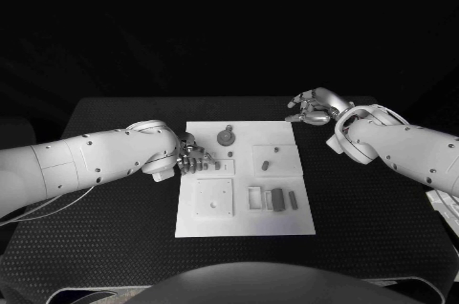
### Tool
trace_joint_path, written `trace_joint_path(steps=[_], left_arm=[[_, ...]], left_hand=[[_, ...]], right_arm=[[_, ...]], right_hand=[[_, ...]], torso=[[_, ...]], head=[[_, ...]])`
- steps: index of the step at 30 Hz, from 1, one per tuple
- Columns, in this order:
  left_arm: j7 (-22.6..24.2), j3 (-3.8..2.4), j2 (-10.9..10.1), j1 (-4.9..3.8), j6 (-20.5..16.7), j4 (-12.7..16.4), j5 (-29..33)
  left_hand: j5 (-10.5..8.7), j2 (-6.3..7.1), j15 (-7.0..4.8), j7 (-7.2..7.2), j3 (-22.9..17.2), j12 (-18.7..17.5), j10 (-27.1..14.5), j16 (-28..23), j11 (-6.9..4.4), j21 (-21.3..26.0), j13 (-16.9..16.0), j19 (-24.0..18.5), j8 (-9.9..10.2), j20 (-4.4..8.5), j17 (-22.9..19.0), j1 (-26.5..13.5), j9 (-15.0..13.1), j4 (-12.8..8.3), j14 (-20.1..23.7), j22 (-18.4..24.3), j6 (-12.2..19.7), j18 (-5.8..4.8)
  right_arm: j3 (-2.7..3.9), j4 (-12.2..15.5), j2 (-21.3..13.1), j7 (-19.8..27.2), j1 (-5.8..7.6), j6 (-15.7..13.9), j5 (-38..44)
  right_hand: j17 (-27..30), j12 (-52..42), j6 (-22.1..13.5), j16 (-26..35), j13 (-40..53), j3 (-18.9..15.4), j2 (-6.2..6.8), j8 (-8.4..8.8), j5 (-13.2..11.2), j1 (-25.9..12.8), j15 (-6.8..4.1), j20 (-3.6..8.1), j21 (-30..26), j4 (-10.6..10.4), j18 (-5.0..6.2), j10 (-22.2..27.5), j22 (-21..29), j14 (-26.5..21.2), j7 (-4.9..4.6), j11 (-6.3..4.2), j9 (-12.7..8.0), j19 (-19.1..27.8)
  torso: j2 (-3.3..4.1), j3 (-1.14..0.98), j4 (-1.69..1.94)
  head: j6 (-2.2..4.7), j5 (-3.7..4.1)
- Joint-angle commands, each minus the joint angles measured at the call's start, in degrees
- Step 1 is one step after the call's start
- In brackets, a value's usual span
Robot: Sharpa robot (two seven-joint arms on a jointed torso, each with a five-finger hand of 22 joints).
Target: Assemble the parts on the task board
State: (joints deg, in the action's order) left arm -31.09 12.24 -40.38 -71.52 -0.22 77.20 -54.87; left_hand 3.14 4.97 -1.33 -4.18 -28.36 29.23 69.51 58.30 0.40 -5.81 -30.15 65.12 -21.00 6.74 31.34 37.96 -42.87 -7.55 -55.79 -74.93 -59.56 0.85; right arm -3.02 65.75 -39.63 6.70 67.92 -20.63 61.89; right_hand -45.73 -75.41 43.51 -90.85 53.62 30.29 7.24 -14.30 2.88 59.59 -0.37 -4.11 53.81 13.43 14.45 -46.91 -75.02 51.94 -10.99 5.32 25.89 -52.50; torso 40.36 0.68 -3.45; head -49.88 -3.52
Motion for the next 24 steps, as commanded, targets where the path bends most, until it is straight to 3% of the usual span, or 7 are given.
trace_joint_path(steps=[1,8,10,14,19,21,24], left_arm=[[0.7,-0.01,-0.2,0.02,-1.1,0.2,-0.3],[6.0,-0.61,-1.6,-0.03,-4.1,1.1,4.4],[7.8,-2.20,-1.6,-0.03,-6.0,1.1,4.9],[12.7,-3.67,-2.1,-0.08,-10.7,1.7,4.8],[21.3,-3.82,-1.4,-0.28,-16.3,1.5,1.8],[24.4,-3.79,-0.6,-0.27,-17.7,1.3,-4.9],[28.3,-3.71,0.7,-0.23,-20.6,1.2,-13.0]], left_hand=[[-0.32,-0.40,-0.08,-0.42,0.9,-0.3,0.0,0.3,-0.36,0.3,-0.1,0.1,0.4,0.30,0.1,-0.3,-0.2,-0.5,0.1,-1.1,0.1,1.02],[-0.31,-0.31,0.14,-1.53,1.6,-0.9,-1.1,0.0,0.06,0.8,-0.1,-0.5,2.1,0.12,0.0,0.5,0.3,-2.1,0.9,-1.0,2.8,0.94],[-0.26,-1.33,1.13,-2.78,1.6,-1.2,-3.4,-0.4,1.15,1.9,-0.2,-2.8,3.4,-0.76,0.1,1.8,1.0,-3.6,3.4,-0.9,5.3,0.42],[0.01,-2.07,1.69,-3.24,1.1,-0.6,-5.0,0.2,1.62,1.8,-0.7,-3.8,3.3,-1.30,0.5,5.2,1.5,-6.5,5.0,-1.0,6.0,0.57],[2.07,-1.67,4.64,-4.14,-2.8,-3.2,-10.9,-3.1,4.56,2.1,1.3,-8.9,3.4,-4.12,-1.9,17.4,2.6,-8.6,9.5,0.5,7.7,0.45],[0.24,-0.78,5.24,-4.84,-5.4,-5.9,-13.5,-4.5,6.23,2.1,3.8,-9.0,3.8,-4.84,-3.3,21.4,3.6,-8.5,9.1,1.9,8.8,1.11],[0.27,0.86,4.85,-4.37,-6.6,-9.0,-12.9,-6.5,6.71,2.0,7.3,-7.4,4.2,-4.81,-5.1,24.7,5.0,-8.6,6.1,4.2,9.3,1.74]], right_arm=[[0.01,0.0,0.0,0.4,-0.02,0.3,0.2],[0.01,-0.1,0.1,0.4,-0.03,0.1,0.2],[0.01,-0.1,0.1,0.4,-0.03,0.1,0.2],[0.01,-0.3,0.1,0.5,-0.03,0.1,0.2],[0.01,-0.3,0.1,0.5,-0.03,0.1,0.1],[0.01,-0.3,0.1,0.5,-0.03,0.0,0.1],[0.01,-0.4,0.1,0.5,-0.03,0.0,0.1]], right_hand=[[0.1,-0.3,-0.1,-0.3,-0.1,0.1,0.05,-0.26,0.0,-0.5,-0.29,0.01,-0.3,0.2,0.54,0.4,-0.8,0.1,-0.66,0.02,-0.1,0.3],[0.1,-0.3,-0.1,-0.3,-0.1,0.1,0.05,-0.26,0.0,-0.5,-0.29,0.01,-0.3,0.2,0.54,0.4,-0.8,0.0,-0.66,0.02,-0.1,0.3],[0.1,-0.3,-0.1,-0.3,-0.1,0.1,0.05,-0.26,0.0,-0.5,-0.29,0.01,-0.3,0.2,0.54,0.4,-0.8,0.0,-0.66,0.02,-0.1,0.3],[0.1,-0.3,-0.1,-0.3,-0.1,0.1,0.05,-0.26,0.0,-0.5,-0.29,0.01,-0.3,0.2,0.54,0.4,-0.8,0.0,-0.66,0.02,-0.1,0.3],[0.1,-0.3,-0.1,-0.3,-0.1,0.1,0.05,-0.26,0.0,-0.5,-0.29,0.01,-0.3,0.2,0.54,0.4,-0.8,0.0,-0.66,0.02,-0.1,0.3],[0.1,-0.3,-0.1,-0.3,-0.1,0.1,0.05,-0.27,0.0,-0.5,-0.29,0.01,-0.3,0.2,0.54,0.4,-0.8,0.0,-0.66,0.02,-0.1,0.3],[0.1,-0.3,-0.1,-0.3,-0.1,0.1,0.04,-0.27,0.0,-0.5,-0.29,0.01,-0.3,0.2,0.54,0.4,-0.8,0.0,-0.66,0.02,-0.1,0.3]], torso=[[0.00,-0.01,0.00],[-0.03,-0.02,-0.01],[-0.03,-0.02,0.00],[-0.02,0.00,0.00],[-0.03,-0.08,0.03],[0.00,-0.05,0.01],[0.04,0.01,-0.05]], head=[[-0.01,0.00],[0.18,0.07],[0.27,0.17],[0.50,0.16],[0.71,0.17],[0.79,0.22],[0.88,0.26]])
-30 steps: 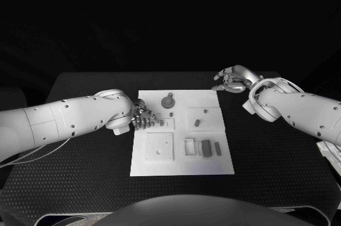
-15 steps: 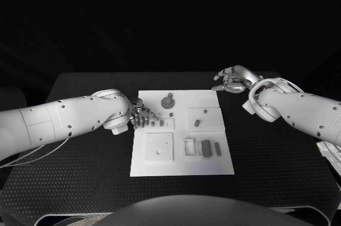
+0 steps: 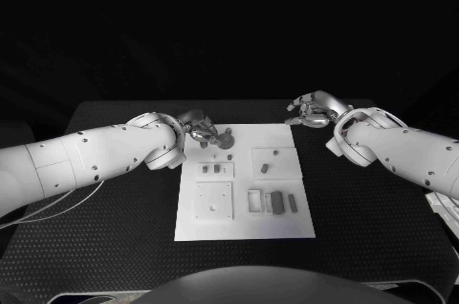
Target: Assemble the parts on the task board
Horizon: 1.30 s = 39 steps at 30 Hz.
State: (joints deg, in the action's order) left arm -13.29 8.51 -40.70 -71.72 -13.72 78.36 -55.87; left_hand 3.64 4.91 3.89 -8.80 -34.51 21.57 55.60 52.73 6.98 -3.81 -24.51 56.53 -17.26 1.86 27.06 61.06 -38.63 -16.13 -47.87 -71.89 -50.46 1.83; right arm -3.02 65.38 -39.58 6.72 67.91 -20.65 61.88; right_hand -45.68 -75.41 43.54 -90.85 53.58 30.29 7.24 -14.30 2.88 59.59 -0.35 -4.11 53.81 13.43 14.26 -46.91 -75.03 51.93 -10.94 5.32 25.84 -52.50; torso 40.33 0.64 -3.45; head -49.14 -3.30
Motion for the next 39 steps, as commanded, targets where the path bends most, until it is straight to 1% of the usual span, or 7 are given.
trace_joint_path(steps=[1,6,12,17,23,32,39], left_arm=[[11.5,0.12,1.5,-0.03,-7.7,-0.2,-14.1],[12.8,0.71,3.6,0.01,-8.5,-1.6,-23.8],[11.7,1.99,5.7,0.26,-8.1,-3.2,-30.1],[9.0,2.01,7.0,0.70,-4.8,-4.1,-34.4],[8.4,2.06,8.0,1.02,-2.5,-5.4,-36.4],[8.6,2.13,8.9,1.86,1.8,-6.9,-37.0],[9.2,2.18,9.8,2.99,1.6,-8.8,-37.0]], left_hand=[[-0.21,1.52,-0.99,0.58,-0.4,-2.4,2.4,-1.3,-0.09,-0.2,2.8,2.8,0.8,0.45,-1.2,2.4,1.4,-0.1,-3.7,2.0,0.2,0.96],[-0.33,2.20,-2.05,1.03,0.1,-6.2,5.7,-2.4,-0.57,0.0,5.5,5.3,1.1,1.58,-1.4,4.8,2.7,-0.4,-6.8,3.9,-1.2,0.73],[-0.55,2.65,-2.78,1.26,1.1,-8.5,8.1,-2.4,-0.70,-0.4,6.7,7.1,1.2,2.37,-1.0,5.8,3.5,-0.2,-8.8,4.6,-2.5,0.58],[-0.69,2.76,-3.60,1.58,1.9,-10.6,8.4,-0.6,-0.64,-1.6,7.7,10.2,2.7,3.40,0.6,6.7,4.6,-0.3,-11.2,3.9,-0.9,0.84],[-0.79,3.65,-4.86,1.71,3.7,-12.2,10.1,6.6,-1.63,-5.7,8.2,15.5,3.0,4.91,5.0,6.9,5.7,0.0,-15.0,-0.6,-1.2,2.08],[-0.74,4.27,-5.00,1.75,4.3,-14.5,9.7,12.4,-1.63,-9.4,8.9,18.4,3.2,5.12,7.9,6.2,6.5,0.5,-16.6,-4.6,-1.1,3.72],[-0.74,4.14,-4.76,1.87,4.1,-16.4,8.2,14.2,-1.37,-11.0,9.6,18.9,3.6,4.88,8.5,6.2,7.0,0.7,-17.2,-4.6,-0.5,4.46]], right_arm=[[0.01,0.0,0.0,0.5,-0.02,0.0,0.2],[0.01,-0.1,0.3,0.7,-0.02,-0.3,0.1],[0.01,-0.2,0.5,0.8,-0.02,-0.5,0.0],[0.01,-0.3,0.7,0.8,-0.02,-0.4,-0.1],[0.01,-0.2,0.7,0.8,-0.02,-0.4,-0.1],[0.01,-0.2,0.9,0.8,-0.02,-0.4,-0.1],[0.01,-0.2,1.0,0.8,-0.02,-0.4,-0.1]], right_hand=[[0.1,-0.4,-0.1,-0.3,-0.1,0.1,0.04,-0.27,0.0,-0.5,-0.31,0.01,-0.3,0.2,0.74,0.4,-0.8,0.1,-0.71,0.02,-0.1,0.3],[0.1,-0.4,-0.1,-0.3,-0.1,0.1,0.06,-0.27,0.0,-0.5,-0.31,0.01,-0.3,0.2,0.74,0.4,-0.8,0.1,-0.71,0.02,-0.1,0.3],[0.1,-0.4,-0.1,-0.3,-0.1,0.1,0.05,-0.28,0.0,-0.5,-0.31,0.01,-0.3,0.2,0.74,0.4,-0.8,0.1,-0.71,0.02,-0.1,0.3],[0.1,-0.4,-0.1,-0.3,-0.1,0.1,0.05,-0.28,0.0,-0.5,-0.31,0.01,-0.3,0.2,0.74,0.4,-0.8,0.1,-0.71,0.02,-0.1,0.3],[0.1,-0.4,-0.1,-0.4,-0.1,0.1,0.05,-0.29,0.0,-0.5,-0.31,0.01,-0.3,0.2,0.74,0.4,-0.8,0.1,-0.71,0.02,-0.1,0.3],[0.1,-0.4,-0.2,-0.4,-0.1,0.1,0.03,-0.29,0.0,-0.5,-0.31,0.01,-0.3,0.2,0.74,0.4,-0.8,0.1,-0.71,0.02,-0.1,0.3],[0.1,-0.4,-0.2,-0.4,-0.2,0.1,0.03,-0.30,0.0,-0.5,-0.31,0.02,-0.3,0.2,0.74,0.4,-0.8,0.1,-0.72,0.02,-0.1,0.3]], torso=[[0.07,0.05,-0.05],[0.07,0.01,-0.07],[0.08,-0.02,-0.16],[0.15,0.09,-0.23],[0.13,0.01,-0.16],[0.12,0.06,-0.08],[0.15,0.09,-0.11]], head=[[0.13,0.03],[0.38,-0.08],[0.41,0.02],[0.47,0.22],[0.42,0.31],[0.31,0.40],[0.22,0.51]])
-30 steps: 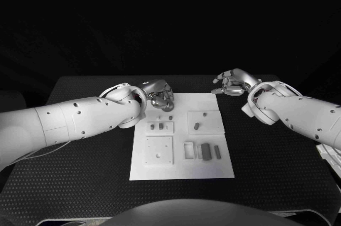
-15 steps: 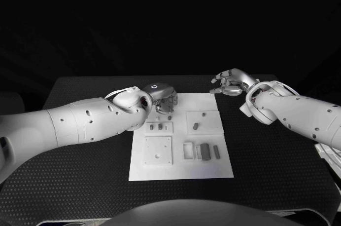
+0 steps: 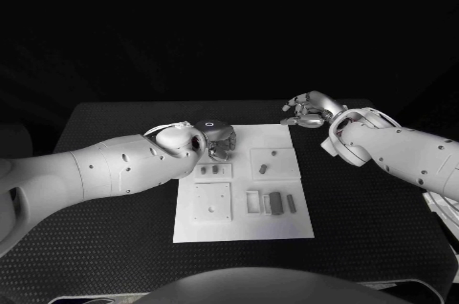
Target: Assemble the parts on the task board
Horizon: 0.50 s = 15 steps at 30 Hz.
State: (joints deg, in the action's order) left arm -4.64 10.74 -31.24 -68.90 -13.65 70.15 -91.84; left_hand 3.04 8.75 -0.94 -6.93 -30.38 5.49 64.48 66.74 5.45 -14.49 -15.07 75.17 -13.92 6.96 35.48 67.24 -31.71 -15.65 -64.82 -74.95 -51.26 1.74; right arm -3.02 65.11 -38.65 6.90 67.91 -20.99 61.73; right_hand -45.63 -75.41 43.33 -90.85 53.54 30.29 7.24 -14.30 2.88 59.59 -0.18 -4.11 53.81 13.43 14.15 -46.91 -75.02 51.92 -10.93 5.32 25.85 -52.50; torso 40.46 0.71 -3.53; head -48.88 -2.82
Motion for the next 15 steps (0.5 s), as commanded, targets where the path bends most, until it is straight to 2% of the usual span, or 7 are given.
trace_joint_path(steps=[1,15], left_arm=[[0.6,-0.05,0.4,0.24,1.5,-0.6,-1.0],[1.2,-0.06,2.0,1.40,-0.2,-3.1,-1.0]], left_hand=[[-0.14,0.25,0.08,0.00,0.0,-0.4,-0.7,0.2,0.17,-0.4,0.1,0.3,0.2,-0.23,0.1,0.0,0.1,0.2,-0.3,-1.5,0.3,4.57],[-0.03,-0.70,0.22,-0.22,-1.0,-1.4,-0.9,1.0,0.32,-1.6,0.7,0.3,0.3,-0.43,0.0,0.5,0.6,0.3,-0.5,-1.5,0.4,5.06]], right_arm=[[0.01,0.0,0.1,0.6,-0.02,-0.1,0.0],[0.01,0.1,0.2,0.7,-0.02,0.0,0.0]], right_hand=[[0.1,-0.4,0.0,-0.4,-0.1,0.1,0.03,-0.30,0.0,-0.4,-0.47,0.02,-0.3,0.2,0.85,0.4,-0.8,0.1,-0.73,0.03,-0.1,0.3],[0.1,-0.4,0.0,-0.4,-0.1,0.1,0.01,-0.31,0.0,-0.4,-0.47,0.02,-0.3,0.2,0.85,0.4,-0.8,0.1,-0.73,0.03,-0.1,0.3]], torso=[[0.02,0.02,-0.02],[-0.01,-0.01,-0.02]], head=[[-0.04,0.04],[-0.16,0.26]])
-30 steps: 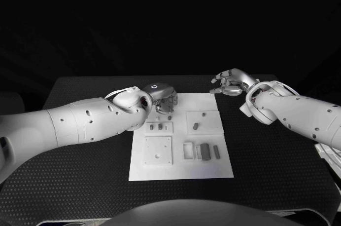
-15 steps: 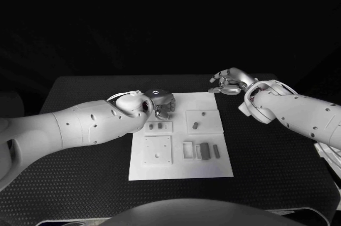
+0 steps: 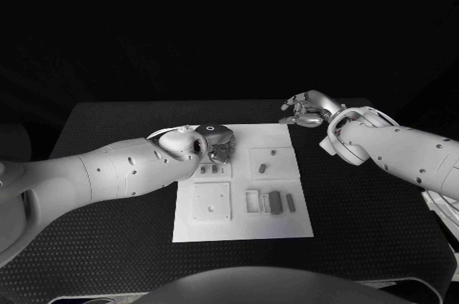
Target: Assemble the parts on the task board
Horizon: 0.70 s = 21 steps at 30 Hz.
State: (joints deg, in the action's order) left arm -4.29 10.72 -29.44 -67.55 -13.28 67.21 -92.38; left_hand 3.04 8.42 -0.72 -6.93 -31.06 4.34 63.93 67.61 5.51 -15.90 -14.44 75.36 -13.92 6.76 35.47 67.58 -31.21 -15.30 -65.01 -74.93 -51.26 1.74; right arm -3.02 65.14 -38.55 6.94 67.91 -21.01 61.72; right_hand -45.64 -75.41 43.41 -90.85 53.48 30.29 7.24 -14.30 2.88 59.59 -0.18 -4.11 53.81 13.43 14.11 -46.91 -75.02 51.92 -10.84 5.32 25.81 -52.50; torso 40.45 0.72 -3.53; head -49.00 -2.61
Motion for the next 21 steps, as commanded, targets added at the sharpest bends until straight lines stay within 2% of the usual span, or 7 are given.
trace_joint_path(steps=[1,6,12,21], left_arm=[[0.9,-0.05,0.2,0.04,-0.6,-0.3,-0.5],[1.0,-0.05,0.2,0.04,0.1,-0.5,-0.5],[0.9,-0.05,0.3,0.05,1.4,-0.8,-0.5],[0.8,-0.05,0.7,0.37,1.6,-1.4,-0.6]], left_hand=[[-0.03,-0.45,0.00,-0.23,-0.3,-0.2,-0.3,0.2,0.26,-0.3,0.1,0.1,0.3,-0.24,0.0,0.2,0.1,0.0,-0.3,-1.5,0.4,5.07],[-0.03,-1.01,-0.07,-0.32,-0.6,-0.2,0.1,0.5,0.18,-0.8,0.2,0.2,0.2,-0.21,-0.1,0.2,0.3,0.2,-0.7,-1.5,0.2,5.20],[0.01,-1.87,-0.45,-0.92,-1.2,0.1,1.7,1.4,-0.22,-1.5,0.0,0.1,-0.6,-0.03,0.0,0.5,0.3,0.0,-1.6,-1.6,-1.5,5.24],[0.01,-1.92,-0.48,-0.97,-1.2,0.2,1.8,1.5,-0.25,-1.6,0.0,0.1,-0.7,-0.02,0.0,0.6,0.2,0.0,-1.7,-1.6,-1.6,5.24]], right_arm=[[0.01,0.1,0.0,0.6,-0.02,0.0,0.1],[0.02,0.1,0.0,0.6,-0.02,0.1,0.1],[0.02,0.2,0.0,0.6,-0.02,0.1,0.1],[0.02,0.2,0.0,0.6,-0.02,0.1,0.1]], right_hand=[[0.1,-0.4,0.0,-0.4,-0.1,0.1,0.01,-0.31,0.0,-0.4,-0.47,0.02,-0.3,0.2,0.89,0.4,-0.8,0.1,-0.82,0.03,-0.1,0.3],[0.1,-0.4,0.0,-0.4,-0.1,0.1,0.01,-0.31,0.0,-0.4,-0.47,0.02,-0.3,0.2,0.89,0.4,-0.8,0.1,-0.82,0.03,-0.1,0.3],[0.1,-0.4,0.0,-0.4,-0.1,0.1,0.01,-0.32,0.0,-0.5,-0.47,0.02,-0.3,0.2,0.89,0.4,-0.8,0.1,-0.82,0.03,-0.1,0.2],[0.1,-0.4,0.0,-0.4,-0.1,0.1,0.00,-0.34,0.0,-0.5,-0.47,0.02,-0.3,0.2,0.89,0.4,-0.8,0.1,-0.82,0.03,-0.1,0.2]], torso=[[0.01,-0.01,-0.04],[-0.03,-0.08,-0.02],[-0.02,-0.05,0.01],[-0.03,-0.06,0.01]], head=[[-0.04,0.07],[-0.11,0.16],[-0.19,0.22],[-0.25,0.27]])
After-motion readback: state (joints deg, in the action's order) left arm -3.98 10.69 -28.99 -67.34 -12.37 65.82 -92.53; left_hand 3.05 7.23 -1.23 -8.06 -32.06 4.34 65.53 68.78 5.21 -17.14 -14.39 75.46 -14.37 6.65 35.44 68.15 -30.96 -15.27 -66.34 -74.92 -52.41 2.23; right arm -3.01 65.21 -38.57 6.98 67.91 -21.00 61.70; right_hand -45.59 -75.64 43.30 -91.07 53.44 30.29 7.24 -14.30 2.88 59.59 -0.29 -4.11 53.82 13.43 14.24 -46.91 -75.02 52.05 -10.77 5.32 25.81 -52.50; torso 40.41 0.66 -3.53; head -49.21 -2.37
